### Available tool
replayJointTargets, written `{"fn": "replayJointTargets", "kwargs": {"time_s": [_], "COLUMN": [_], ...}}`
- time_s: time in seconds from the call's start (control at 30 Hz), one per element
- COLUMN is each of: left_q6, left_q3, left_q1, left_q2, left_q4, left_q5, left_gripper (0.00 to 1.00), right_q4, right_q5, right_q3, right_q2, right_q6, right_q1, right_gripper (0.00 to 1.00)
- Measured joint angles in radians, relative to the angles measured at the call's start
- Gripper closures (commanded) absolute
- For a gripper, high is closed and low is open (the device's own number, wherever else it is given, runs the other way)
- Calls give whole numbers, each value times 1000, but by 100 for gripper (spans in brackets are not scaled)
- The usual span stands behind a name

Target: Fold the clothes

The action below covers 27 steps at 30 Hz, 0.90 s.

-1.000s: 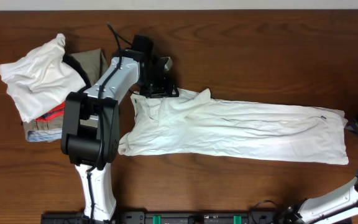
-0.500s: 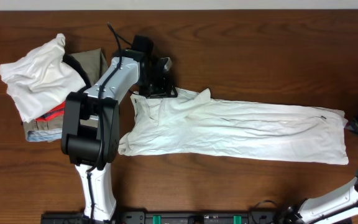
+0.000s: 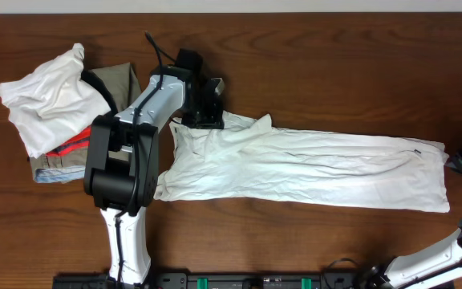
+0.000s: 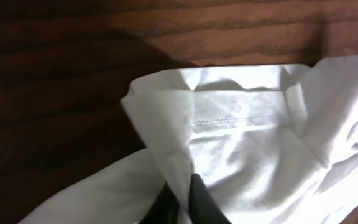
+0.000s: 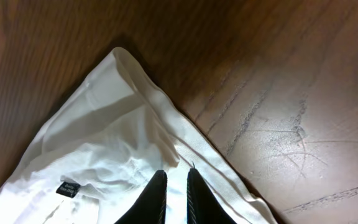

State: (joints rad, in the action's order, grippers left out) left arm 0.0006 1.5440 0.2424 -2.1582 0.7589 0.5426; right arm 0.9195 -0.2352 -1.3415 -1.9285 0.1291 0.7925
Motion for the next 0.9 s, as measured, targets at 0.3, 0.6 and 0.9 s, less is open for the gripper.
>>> {"fn": "replayJointTargets", "kwargs": {"time_s": [0.3, 0.6, 0.9], "left_q6": [0, 1, 0], "left_q3": [-3, -4, -50], "left_q1": [-5, -6, -4], "left_q2": [74, 254, 249], "left_q4": [85, 313, 434], "left_q5": [0, 2, 3], "left_gripper": [94, 94, 94], "right_q4": [0, 0, 0], "right_q5": [0, 0, 0], "right_q3": [0, 0, 0], "right_q2": [0, 0, 0], "right_q6": [0, 0, 0], "right_q1": [0, 0, 0], "right_gripper": [89, 89, 88]}}
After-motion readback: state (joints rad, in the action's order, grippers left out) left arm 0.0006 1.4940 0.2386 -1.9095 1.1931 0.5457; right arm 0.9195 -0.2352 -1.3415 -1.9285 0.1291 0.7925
